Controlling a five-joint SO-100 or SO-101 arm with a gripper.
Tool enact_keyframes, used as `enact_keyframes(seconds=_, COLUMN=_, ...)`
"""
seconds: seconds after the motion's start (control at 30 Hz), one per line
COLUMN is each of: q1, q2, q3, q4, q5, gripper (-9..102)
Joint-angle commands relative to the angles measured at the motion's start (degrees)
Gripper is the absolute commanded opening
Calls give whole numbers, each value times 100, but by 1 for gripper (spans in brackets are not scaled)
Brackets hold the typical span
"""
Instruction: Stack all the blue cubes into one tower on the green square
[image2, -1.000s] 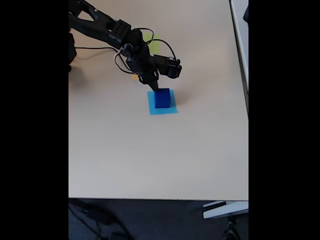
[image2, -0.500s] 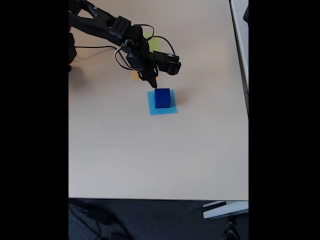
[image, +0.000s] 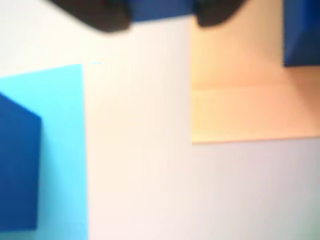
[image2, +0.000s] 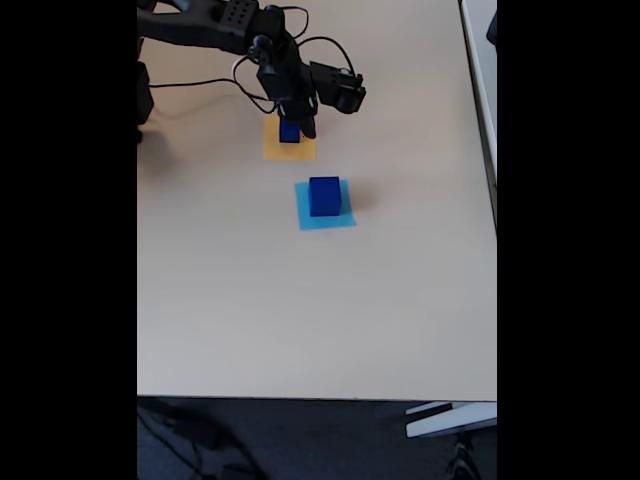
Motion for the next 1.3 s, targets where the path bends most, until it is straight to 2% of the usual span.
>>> enact_keyframes(seconds=0.0, q1=-264, q2=483, q3=-35, q4=26, q5=422, gripper=1)
enact_keyframes(seconds=0.27, q1=-659, q2=580, q3=281, q4=-70, q5=1011, gripper=1)
enact_keyframes(seconds=0.83, q1=-870, q2=923, q3=809, q4=-158, q5=1345, gripper=1)
enact_keyframes(seconds=1.27, q1=-729, q2=1072, q3=1310, q4=-527, q5=1125, gripper=1)
